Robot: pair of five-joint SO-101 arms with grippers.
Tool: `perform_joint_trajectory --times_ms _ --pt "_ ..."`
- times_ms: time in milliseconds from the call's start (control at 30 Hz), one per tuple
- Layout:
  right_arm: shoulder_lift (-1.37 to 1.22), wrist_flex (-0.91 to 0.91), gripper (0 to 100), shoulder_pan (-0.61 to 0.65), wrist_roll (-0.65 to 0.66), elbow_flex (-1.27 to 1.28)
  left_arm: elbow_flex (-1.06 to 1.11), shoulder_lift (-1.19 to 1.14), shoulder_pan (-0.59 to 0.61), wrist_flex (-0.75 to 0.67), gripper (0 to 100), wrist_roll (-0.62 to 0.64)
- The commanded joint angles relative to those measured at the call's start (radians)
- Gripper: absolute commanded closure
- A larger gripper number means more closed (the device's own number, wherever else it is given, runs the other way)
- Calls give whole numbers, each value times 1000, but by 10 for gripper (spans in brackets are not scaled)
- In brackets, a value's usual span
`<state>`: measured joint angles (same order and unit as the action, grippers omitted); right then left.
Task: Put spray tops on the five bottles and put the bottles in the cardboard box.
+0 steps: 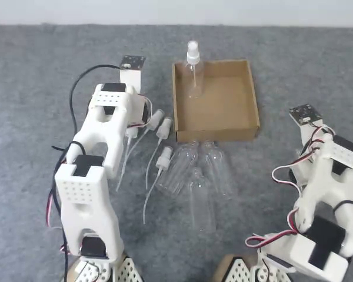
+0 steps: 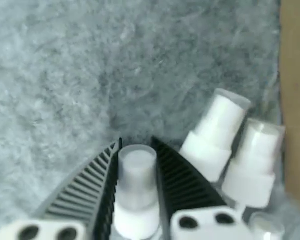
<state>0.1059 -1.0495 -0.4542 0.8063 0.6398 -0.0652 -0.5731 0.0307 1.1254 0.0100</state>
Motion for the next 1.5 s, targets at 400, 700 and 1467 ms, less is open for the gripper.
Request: perform_joint_trajectory --times_ms 400,700,1467 --pt "41 12 860 -19 8 -2 156 463 57 101 987 -84" --pt "36 4 859 -21 9 5 386 388 87 -101 957 -173" --pt "31 12 860 -21 14 5 381 284 83 -124 901 -190"
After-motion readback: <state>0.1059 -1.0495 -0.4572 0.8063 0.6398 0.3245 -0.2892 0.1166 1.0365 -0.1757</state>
